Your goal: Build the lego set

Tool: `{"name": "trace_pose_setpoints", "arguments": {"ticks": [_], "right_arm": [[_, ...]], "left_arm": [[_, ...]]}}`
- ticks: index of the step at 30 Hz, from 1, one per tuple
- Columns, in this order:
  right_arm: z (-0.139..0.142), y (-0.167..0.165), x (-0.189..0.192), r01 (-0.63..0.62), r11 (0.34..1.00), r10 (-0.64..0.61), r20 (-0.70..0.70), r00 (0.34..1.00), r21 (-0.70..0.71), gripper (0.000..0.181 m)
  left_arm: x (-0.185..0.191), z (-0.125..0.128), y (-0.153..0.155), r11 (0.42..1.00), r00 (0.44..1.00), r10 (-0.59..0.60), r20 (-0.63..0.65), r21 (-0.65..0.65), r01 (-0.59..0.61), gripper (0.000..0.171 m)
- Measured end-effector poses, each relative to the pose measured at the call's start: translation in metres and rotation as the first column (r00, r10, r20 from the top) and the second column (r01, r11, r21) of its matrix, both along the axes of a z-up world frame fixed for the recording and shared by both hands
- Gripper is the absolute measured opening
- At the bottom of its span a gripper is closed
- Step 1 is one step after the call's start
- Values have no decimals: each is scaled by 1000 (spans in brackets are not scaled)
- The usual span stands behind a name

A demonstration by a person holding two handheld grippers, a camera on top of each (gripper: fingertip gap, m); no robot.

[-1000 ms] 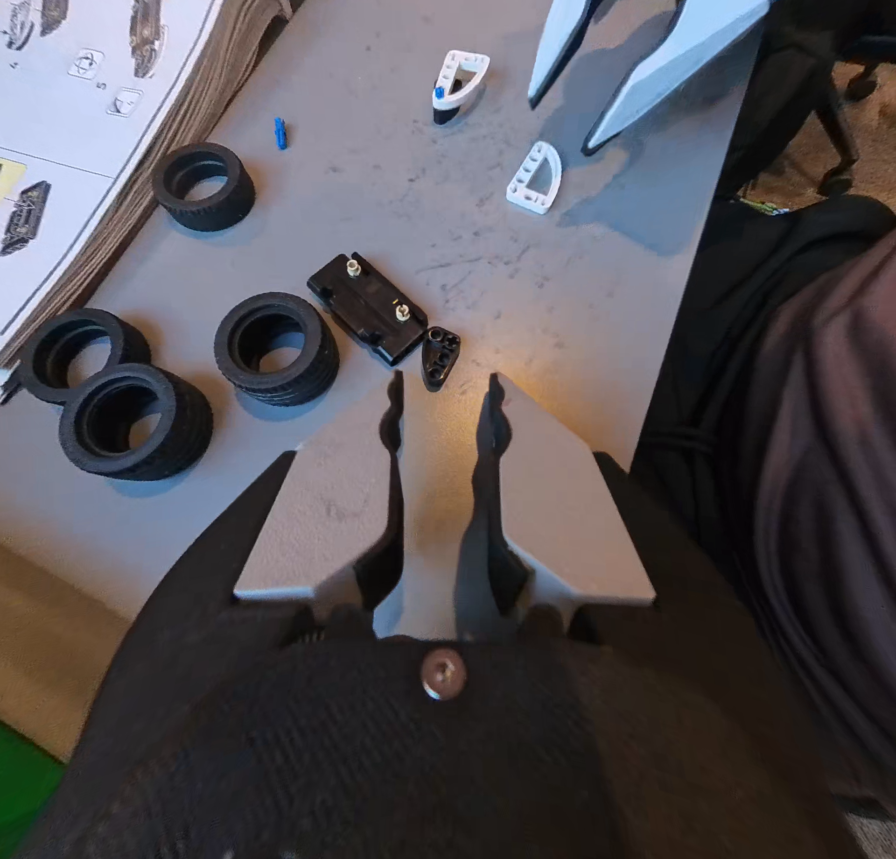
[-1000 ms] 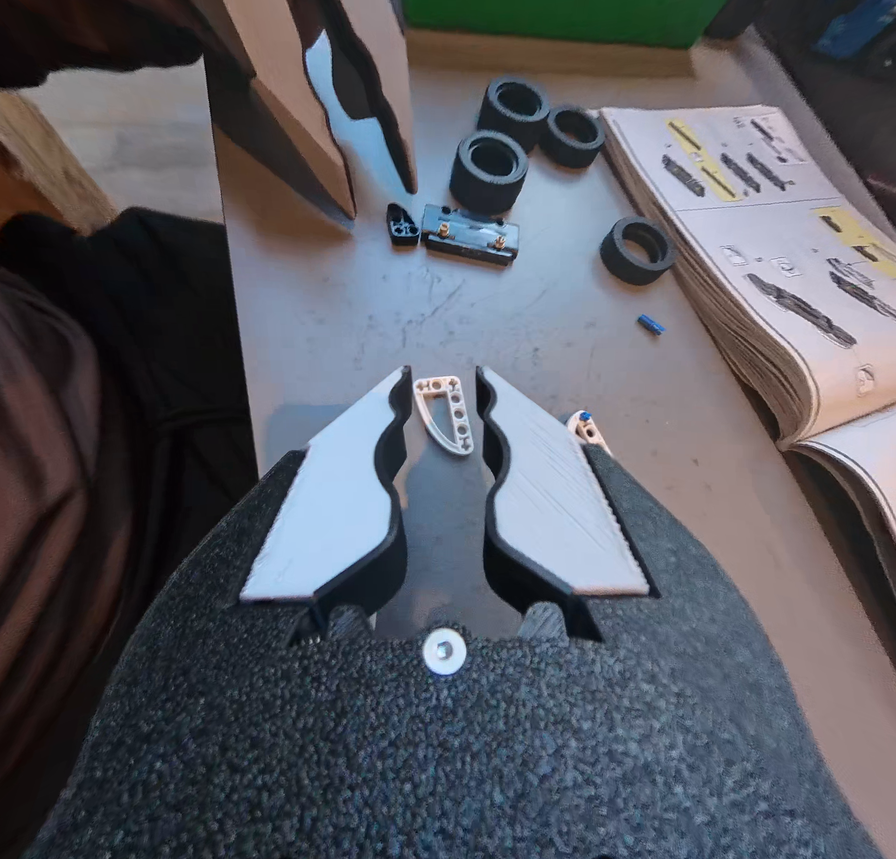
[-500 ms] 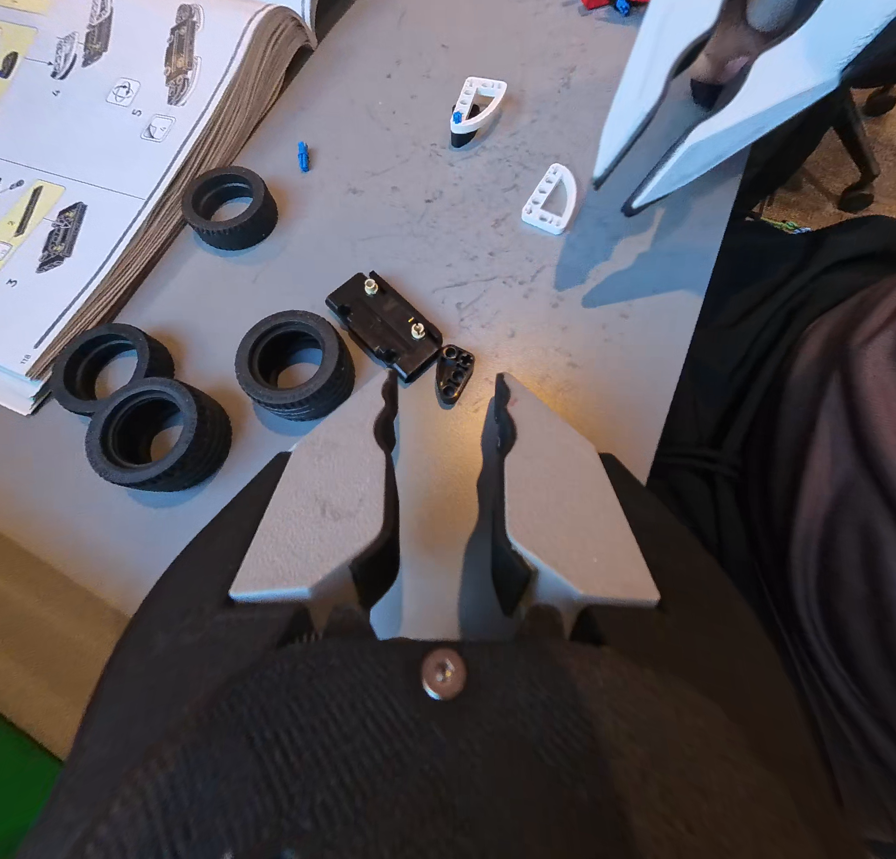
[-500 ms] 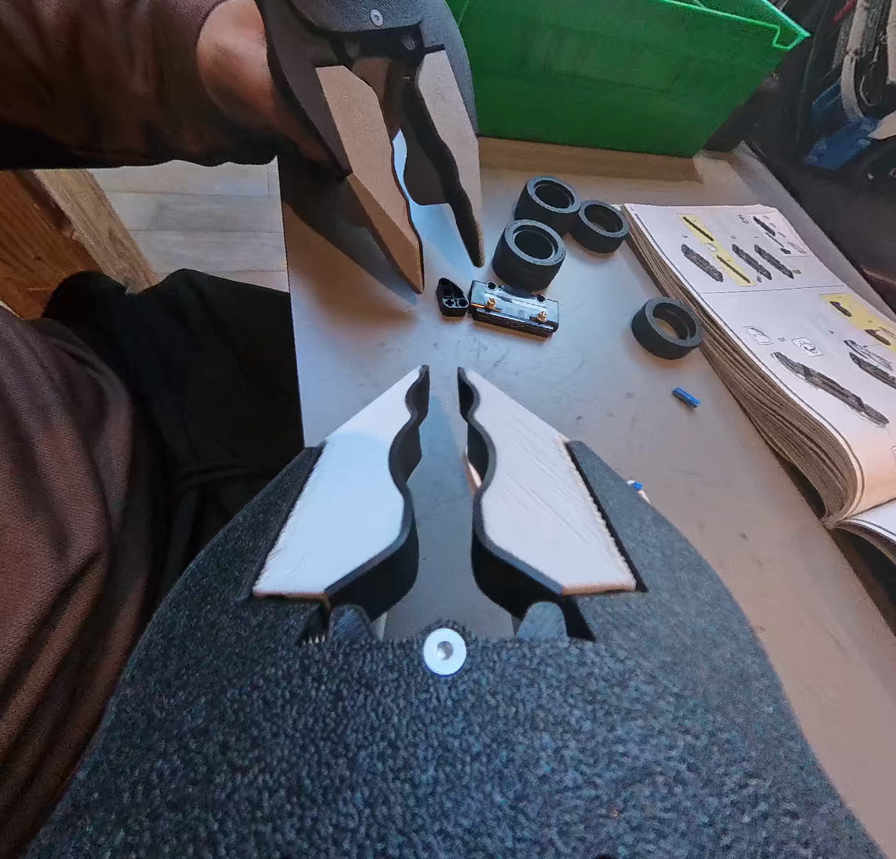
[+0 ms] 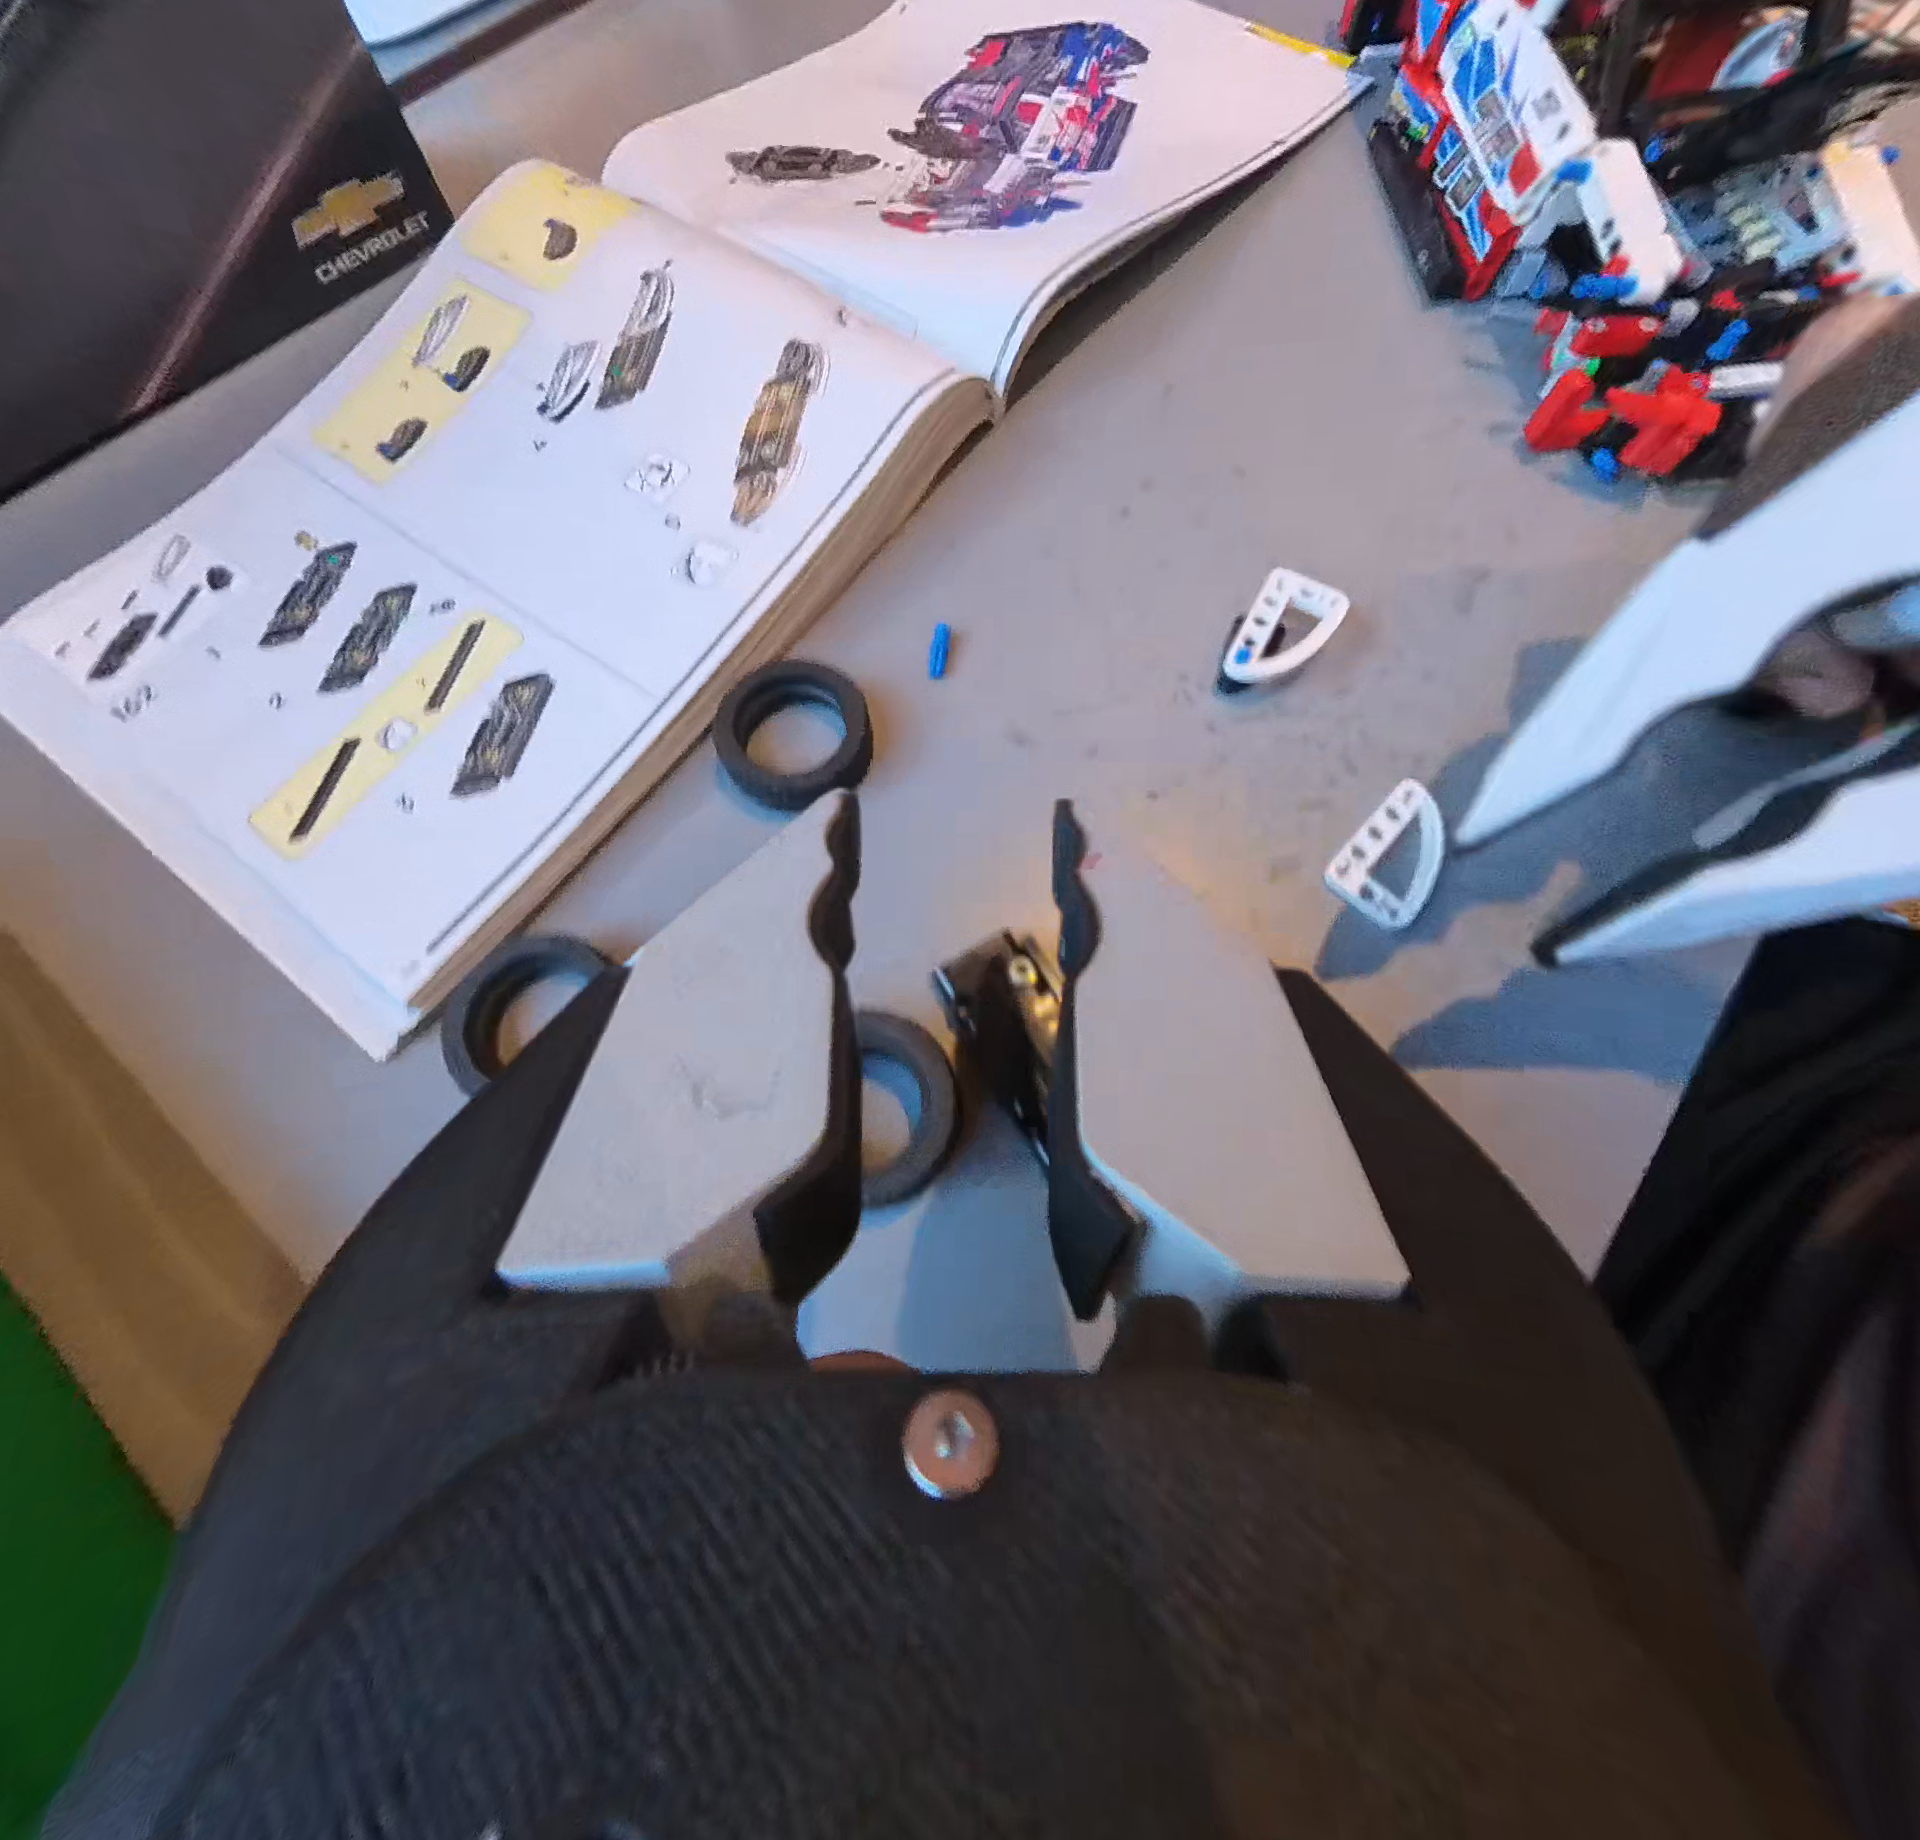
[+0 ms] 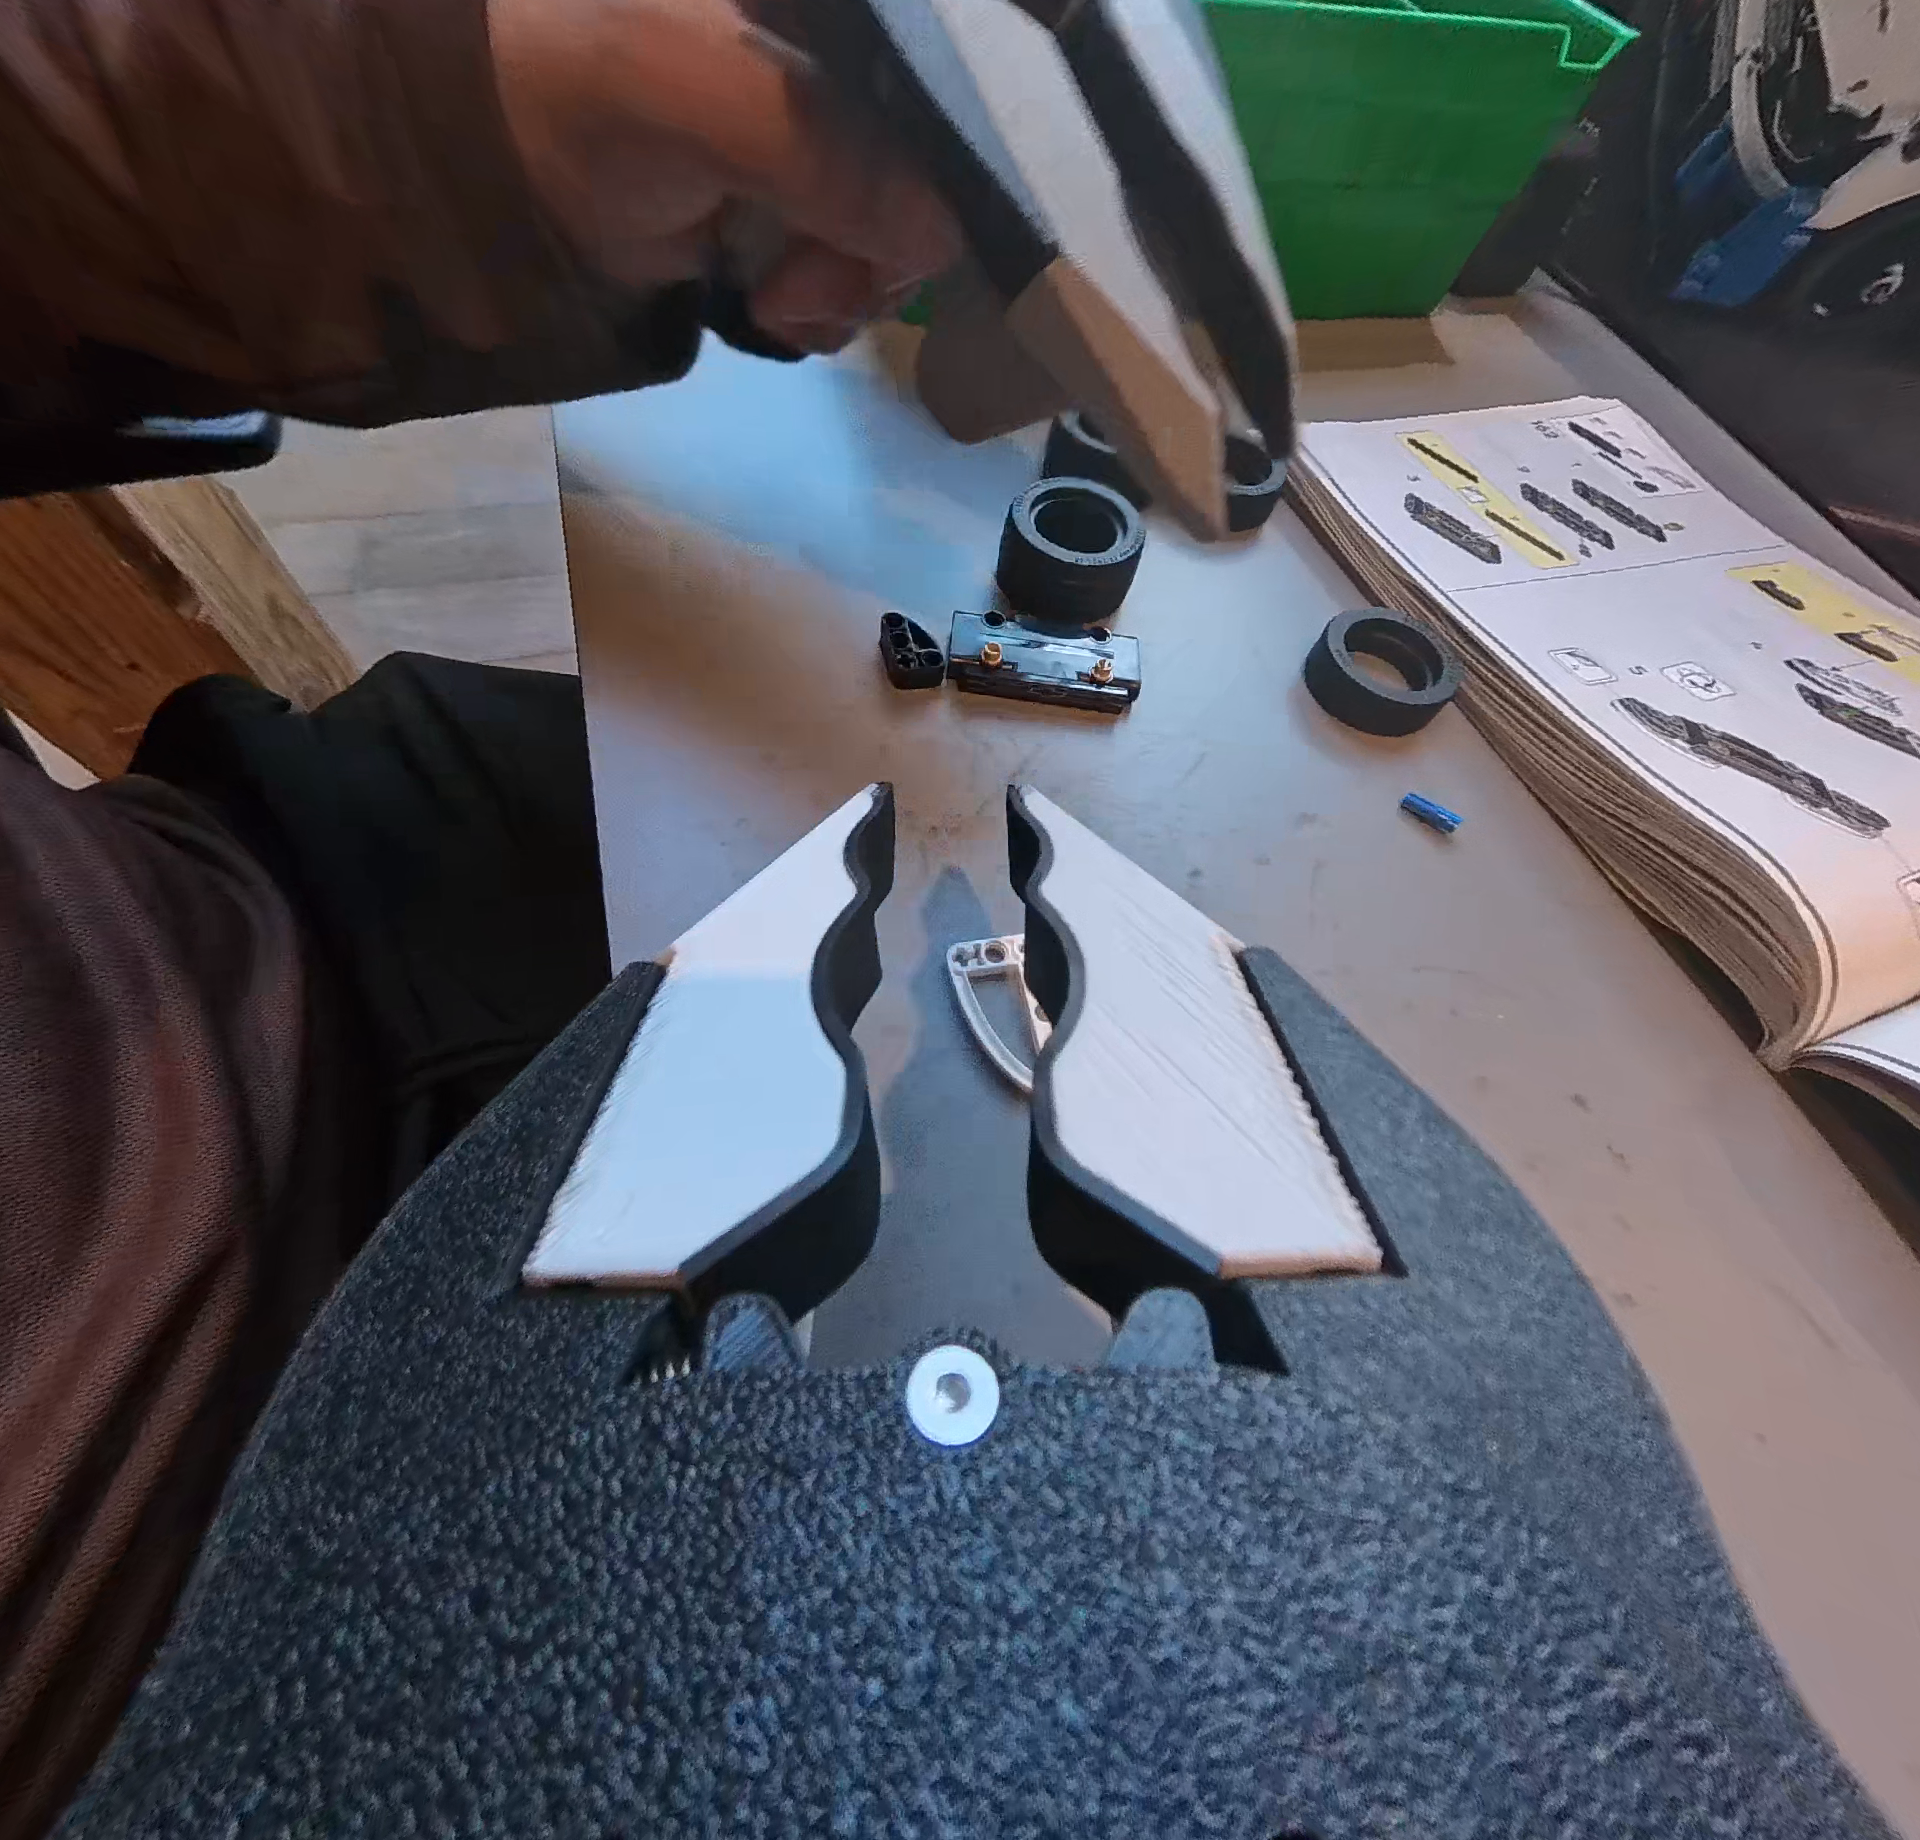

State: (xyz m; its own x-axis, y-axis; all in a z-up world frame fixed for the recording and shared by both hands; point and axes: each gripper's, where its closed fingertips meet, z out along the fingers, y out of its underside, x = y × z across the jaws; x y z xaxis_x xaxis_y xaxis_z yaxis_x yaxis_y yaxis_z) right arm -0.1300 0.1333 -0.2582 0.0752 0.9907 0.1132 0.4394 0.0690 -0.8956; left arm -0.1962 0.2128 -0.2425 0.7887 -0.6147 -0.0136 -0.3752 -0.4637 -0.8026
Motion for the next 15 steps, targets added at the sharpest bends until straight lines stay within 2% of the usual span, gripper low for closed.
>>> {"name": "trace_pose_setpoints", "arguments": {"ticks": [6,11,15], "right_arm": [[-1,1,2,5,1000,-5,3,1000,3,21],[-1,3,6,14,1000,-14,9,1000,6,21],[-2,8,10,36,999,-36,9,999,-5,21]], "left_arm": [[18,-15,37,993,998,-31,-49,-111,26,32],[24,-36,48,983,995,-49,-89,-181,32,33],[15,-30,48,986,993,-26,-111,-168,7,32]]}}
